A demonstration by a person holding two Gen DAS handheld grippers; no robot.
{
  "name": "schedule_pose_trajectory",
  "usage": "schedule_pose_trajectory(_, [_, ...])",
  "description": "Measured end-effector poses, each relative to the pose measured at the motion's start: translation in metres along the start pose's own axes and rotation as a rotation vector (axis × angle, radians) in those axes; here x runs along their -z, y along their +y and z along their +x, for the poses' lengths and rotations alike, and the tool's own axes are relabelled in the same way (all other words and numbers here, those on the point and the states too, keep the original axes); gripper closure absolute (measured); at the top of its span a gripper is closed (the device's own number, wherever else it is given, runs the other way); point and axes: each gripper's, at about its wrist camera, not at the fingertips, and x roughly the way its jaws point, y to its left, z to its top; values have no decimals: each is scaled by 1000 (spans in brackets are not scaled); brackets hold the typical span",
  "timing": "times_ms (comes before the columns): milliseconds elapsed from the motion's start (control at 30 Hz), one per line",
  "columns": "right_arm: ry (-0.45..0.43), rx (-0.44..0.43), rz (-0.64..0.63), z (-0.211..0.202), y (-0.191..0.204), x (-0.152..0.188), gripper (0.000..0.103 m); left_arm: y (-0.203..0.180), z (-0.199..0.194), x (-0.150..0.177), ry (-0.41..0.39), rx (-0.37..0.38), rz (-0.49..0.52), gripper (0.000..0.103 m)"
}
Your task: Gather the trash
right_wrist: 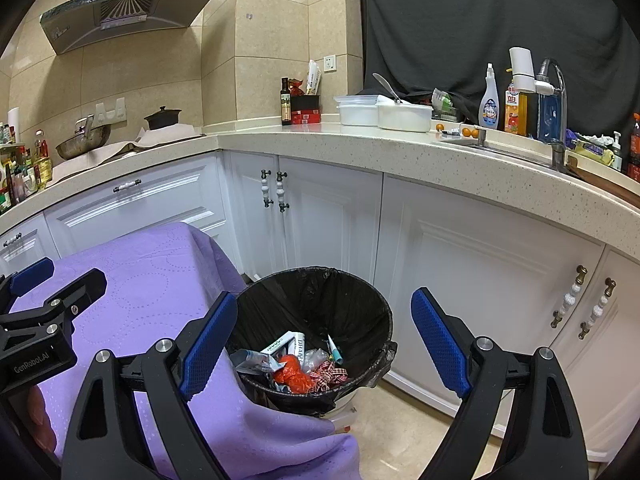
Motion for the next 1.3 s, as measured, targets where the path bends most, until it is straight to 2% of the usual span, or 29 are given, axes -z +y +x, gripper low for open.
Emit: schedule_pose_trajectory(1300, [9,-3,-6,6,0,-1,17,2,6,-3,3,-1,-28,5])
